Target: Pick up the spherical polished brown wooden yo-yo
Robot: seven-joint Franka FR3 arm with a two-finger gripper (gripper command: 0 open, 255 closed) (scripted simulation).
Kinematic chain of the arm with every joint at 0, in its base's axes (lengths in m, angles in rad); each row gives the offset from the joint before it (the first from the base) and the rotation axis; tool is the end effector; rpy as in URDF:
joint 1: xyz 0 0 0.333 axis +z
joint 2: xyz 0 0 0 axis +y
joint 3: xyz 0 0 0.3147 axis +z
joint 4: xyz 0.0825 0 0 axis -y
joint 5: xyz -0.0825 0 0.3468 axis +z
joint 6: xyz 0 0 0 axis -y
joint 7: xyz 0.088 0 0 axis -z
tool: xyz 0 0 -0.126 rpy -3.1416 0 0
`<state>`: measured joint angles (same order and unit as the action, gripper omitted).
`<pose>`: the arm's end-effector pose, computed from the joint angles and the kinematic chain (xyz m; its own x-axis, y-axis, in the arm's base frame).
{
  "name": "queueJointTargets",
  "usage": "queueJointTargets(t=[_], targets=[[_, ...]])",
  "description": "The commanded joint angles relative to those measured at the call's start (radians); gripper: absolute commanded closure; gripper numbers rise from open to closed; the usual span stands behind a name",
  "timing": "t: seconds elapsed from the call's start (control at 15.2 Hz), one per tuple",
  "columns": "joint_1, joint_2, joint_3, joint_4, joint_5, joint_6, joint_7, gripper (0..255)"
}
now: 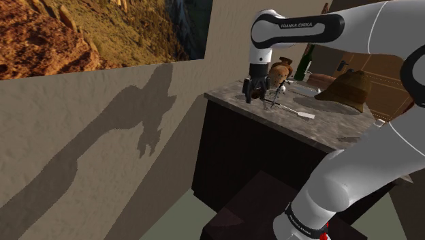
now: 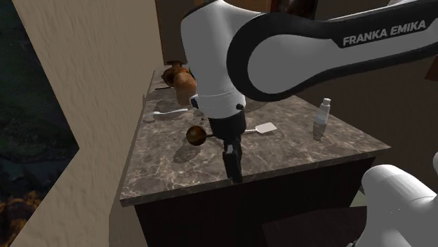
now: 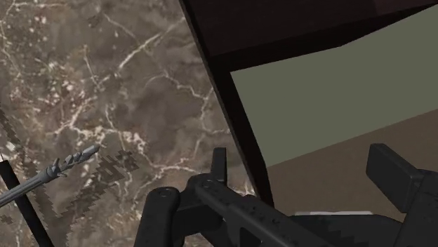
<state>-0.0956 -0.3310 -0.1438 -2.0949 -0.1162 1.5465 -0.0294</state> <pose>0.3755 -0.1132 0.5285 0.9571 -0.1881 -0.2204 -0.1790 -0.9820 0.0609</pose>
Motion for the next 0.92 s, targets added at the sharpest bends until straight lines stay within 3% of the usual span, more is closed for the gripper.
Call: queueJointTargets(t=[0.0, 0.86], targets=[[-0.013, 0.064, -0.014, 0.057, -0.013, 0.007, 0.002, 0], [-0.117, 0.507, -0.122, 0.575, -0.045, -0.055, -0.040, 0]])
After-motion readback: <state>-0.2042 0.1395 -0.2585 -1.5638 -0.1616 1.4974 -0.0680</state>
